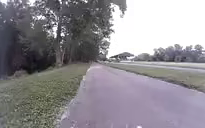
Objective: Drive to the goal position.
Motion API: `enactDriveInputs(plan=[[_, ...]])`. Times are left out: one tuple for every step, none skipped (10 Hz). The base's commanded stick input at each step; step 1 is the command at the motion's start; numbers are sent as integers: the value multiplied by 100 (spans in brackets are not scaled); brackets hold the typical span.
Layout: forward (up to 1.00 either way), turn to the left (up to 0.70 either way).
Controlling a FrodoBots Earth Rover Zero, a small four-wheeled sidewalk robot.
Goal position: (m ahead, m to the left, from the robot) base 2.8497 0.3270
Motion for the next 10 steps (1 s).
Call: enactDriveInputs(plan=[[70,10],[70,4],[70,2],[70,-1],[70,-1],[70,-1],[70,-1],[70,-1],[70,-1],[70,-1]])
